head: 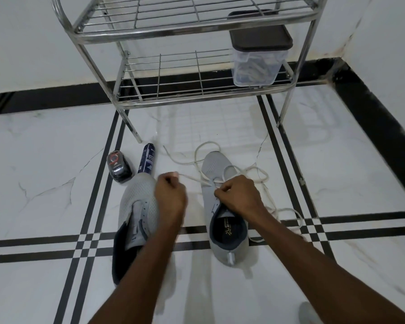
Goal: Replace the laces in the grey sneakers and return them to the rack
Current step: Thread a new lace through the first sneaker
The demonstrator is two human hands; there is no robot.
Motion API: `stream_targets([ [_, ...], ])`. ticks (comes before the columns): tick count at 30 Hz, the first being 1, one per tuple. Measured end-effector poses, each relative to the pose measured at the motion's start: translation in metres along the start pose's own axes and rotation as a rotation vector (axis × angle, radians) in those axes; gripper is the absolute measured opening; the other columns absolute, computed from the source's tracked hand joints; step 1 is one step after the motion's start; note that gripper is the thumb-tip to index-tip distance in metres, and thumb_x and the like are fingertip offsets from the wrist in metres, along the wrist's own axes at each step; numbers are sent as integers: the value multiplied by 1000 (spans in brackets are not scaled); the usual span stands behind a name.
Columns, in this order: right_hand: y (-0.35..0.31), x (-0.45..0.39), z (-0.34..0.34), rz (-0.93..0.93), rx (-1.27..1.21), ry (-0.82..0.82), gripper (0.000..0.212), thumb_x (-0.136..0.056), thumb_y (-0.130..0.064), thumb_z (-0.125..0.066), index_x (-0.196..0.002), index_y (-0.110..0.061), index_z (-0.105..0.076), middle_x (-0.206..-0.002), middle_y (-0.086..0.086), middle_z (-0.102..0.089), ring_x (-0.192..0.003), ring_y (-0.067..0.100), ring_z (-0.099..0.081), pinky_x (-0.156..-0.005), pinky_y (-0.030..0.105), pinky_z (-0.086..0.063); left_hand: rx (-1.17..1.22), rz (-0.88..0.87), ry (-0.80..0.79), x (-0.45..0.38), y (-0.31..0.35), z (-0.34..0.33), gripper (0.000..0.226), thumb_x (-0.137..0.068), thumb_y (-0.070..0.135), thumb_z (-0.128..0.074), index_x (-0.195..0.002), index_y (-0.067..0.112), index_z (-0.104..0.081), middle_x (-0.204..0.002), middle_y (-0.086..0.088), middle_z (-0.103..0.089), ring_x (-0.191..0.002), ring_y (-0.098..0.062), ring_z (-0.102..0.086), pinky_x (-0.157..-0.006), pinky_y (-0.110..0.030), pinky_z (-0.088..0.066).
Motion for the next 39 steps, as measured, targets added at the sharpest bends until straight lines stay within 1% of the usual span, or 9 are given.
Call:
stream_targets([
  [4, 4, 8, 4, 53, -229, 17, 16, -83, -19, -71, -68, -20, -75, -55, -13, -62, -54, -2, -53, -60, 16, -45, -75, -81, 406, -26, 22, 77, 17, -92, -4, -47, -103, 2, -58, -113, -17, -59, -105, -34, -57, -93, -34, -43],
  [10, 6, 5, 0, 24, -297, -4, 14, -83, -25, -74, -70, -24, -78, -64, -13, -71, -58, -7, -60, -56, 8, -42, -455, -550, -231, 23, 28, -35, 17, -90, 43, -67, -102, 32, -68, -114, 6, -63, -114, -23, -50, -91, -30, -29],
  [14, 12, 5, -2, 16, -329, 28, 12, -82, -23, -74, -72, -20, -80, -70, -12, -75, -68, -4, -66, -62, 11, -48, -379, -513, -331, 19, 18, -51, 10, -90, 29, -73, -80, 26, -70, -92, 3, -70, -92, -24, -62, -85, -41, -44],
  [17, 14, 6, -1, 19, -320, 42, 20, -81, -19, -74, -62, -25, -74, -65, -12, -72, -63, -4, -63, -60, 10, -46, -240, -329, 98, -24, 16, 14, 8, -90, 9, -61, -88, 8, -69, -96, -13, -69, -88, -31, -62, -83, -46, -52],
  [20, 15, 7, 0, 26, -325, 55, 26, -81, -20, -73, -58, -31, -70, -64, -15, -71, -67, -3, -64, -68, 18, -50, -386, -220, 367, -40, 23, 60, 20, -88, 9, -56, -106, 5, -64, -126, -18, -60, -115, -42, -51, -96, -50, -44],
  [24, 14, 7, 0, 28, -320, 71, 21, -80, -23, -74, -60, -28, -71, -64, -13, -71, -67, -1, -65, -68, 22, -51, -517, -549, -86, 12, 50, -11, 21, -90, 31, -72, -108, 21, -65, -120, 0, -61, -116, -27, -42, -94, -41, -34],
  [27, 14, 6, -1, 45, -282, 78, 22, -81, -28, -72, -61, -21, -72, -62, -10, -70, -66, 4, -66, -68, 28, -54, -483, -530, -348, 35, 30, -52, 16, -91, 41, -72, -83, 29, -65, -101, 12, -60, -102, -18, -42, -85, -37, -33],
  [33, 25, 7, -3, -29, -331, 97, 8, -80, -27, -74, -77, -25, -81, -72, -14, -75, -74, 2, -69, -72, 27, -58, -392, -301, 129, -24, 13, 21, 17, -97, 11, -56, -86, -2, -61, -93, -23, -64, -88, -39, -60, -77, -48, -48],
  [39, 24, 9, -2, -41, -330, 103, 9, -80, -27, -74, -72, -28, -79, -71, -16, -74, -73, 2, -69, -74, 29, -59, -577, -271, 39, -4, 18, 7, 17, -88, 5, -64, -104, 4, -60, -108, -19, -64, -105, -40, -51, -80, -42, -35],
])
Point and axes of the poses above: each hand's wrist, its own x-axis away from the middle knuckle, its own z-axis out of the back of the hand, y = z × x, the point moved 8 cm from there along -x, towards the middle knuckle
